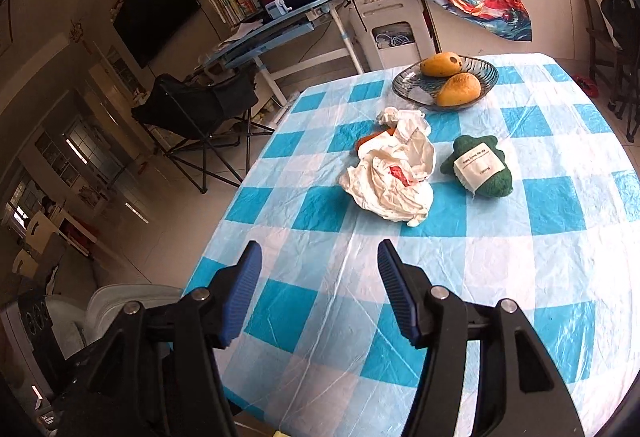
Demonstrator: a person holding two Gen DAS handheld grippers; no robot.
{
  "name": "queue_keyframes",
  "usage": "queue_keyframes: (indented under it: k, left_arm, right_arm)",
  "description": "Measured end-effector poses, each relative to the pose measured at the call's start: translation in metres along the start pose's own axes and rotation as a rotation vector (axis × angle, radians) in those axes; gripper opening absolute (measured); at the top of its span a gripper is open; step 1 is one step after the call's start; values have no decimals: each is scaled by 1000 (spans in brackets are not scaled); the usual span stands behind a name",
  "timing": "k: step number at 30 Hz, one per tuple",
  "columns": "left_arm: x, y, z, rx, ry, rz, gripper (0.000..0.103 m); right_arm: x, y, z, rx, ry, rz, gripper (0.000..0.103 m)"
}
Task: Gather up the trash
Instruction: 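Grasp the crumpled white plastic bag with the right gripper while the left gripper grasps an orange carrot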
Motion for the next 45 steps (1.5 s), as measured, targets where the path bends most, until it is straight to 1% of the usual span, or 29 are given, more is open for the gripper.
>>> queue_keyframes:
  k: [3, 4, 6, 8, 9, 11, 12, 14, 17, 19, 21, 23, 26, 28, 30, 33, 34, 35, 36, 37, 38, 41, 45]
  left_arm:
    - [-11, -18, -1, 13, -3, 5, 55]
    - [-15, -24, -2, 18, -3, 5, 55]
    - [-23, -36, -1, 21, -4, 10, 55]
    - [-32, -48, 3, 12, -2, 15, 55]
    - [-36, -54, 6, 5, -1, 16, 55]
    - [-46, -68, 14, -14, 5, 21, 55]
    - [-52, -75, 20, -28, 9, 22, 55]
    - [-66, -87, 36, -74, 18, 19, 55]
    - [-93, -101, 70, -191, 34, 9, 55]
    - [-115, -108, 97, -287, 46, 1, 55]
    - [-138, -114, 121, -355, 62, -16, 55]
    - [-160, -120, 141, -398, 71, -38, 55]
    - [-191, -124, 168, -485, 85, -75, 55]
    - [-207, -122, 182, -546, 81, -97, 55]
    - [-221, -122, 190, -574, 65, -111, 55]
    - [-236, -121, 193, -568, 43, -119, 55]
    - [-239, -120, 192, -557, 42, -125, 47]
    - [-243, -118, 191, -544, 41, -140, 36]
    - [-245, -116, 190, -531, 38, -147, 29]
    - [-246, -113, 188, -521, 32, -154, 19]
    - [-243, -111, 187, -511, 27, -144, 18]
    - [-227, -100, 179, -470, 29, -147, 16]
    - [-189, -78, 151, -347, 77, -172, 15]
  right_arm:
    - [-33, -22, 16, 42, 86, -28, 65]
    - [-43, -27, 21, 55, 111, -40, 65]
    - [-64, -32, 32, 84, 155, -83, 68]
    - [-81, -31, 42, 103, 186, -125, 68]
    - [-87, -29, 47, 105, 188, -142, 65]
    - [-89, -23, 54, 100, 162, -158, 48]
    - [-84, -19, 53, 111, 144, -151, 41]
    - [-72, -11, 50, 141, 113, -157, 34]
    - [-42, 6, 46, 168, 76, -154, 31]
    - [-22, 19, 49, 148, 65, -147, 31]
    - [-8, 32, 57, 109, 64, -146, 31]
    - [0, 42, 69, 44, 50, -131, 32]
    - [4, 44, 78, -28, 27, -90, 33]
    - [2, 41, 79, -52, 11, -73, 33]
    - [1, 39, 78, -56, -3, -61, 33]
    - [0, 36, 80, -75, -20, -47, 34]
    - [0, 36, 81, -82, -24, -44, 34]
    - [-1, 36, 82, -89, -28, -42, 34]
    - [-2, 35, 83, -94, -33, -42, 35]
    - [-3, 35, 83, -98, -37, -42, 35]
    - [-2, 36, 82, -101, -42, -41, 36]
    - [-1, 36, 82, -105, -45, -38, 36]
    - [1, 39, 81, -116, -53, -30, 36]
Point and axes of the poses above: each gripper's, at about its wrist camera, not at the fingertips, and x roughly against the way its jaws point, z to its right, y to its underside, the point moved 7 cm from there along -x, roughly the way its jaws point, and after that the axes turned 9 degrees about x, right-handed, at the moved point
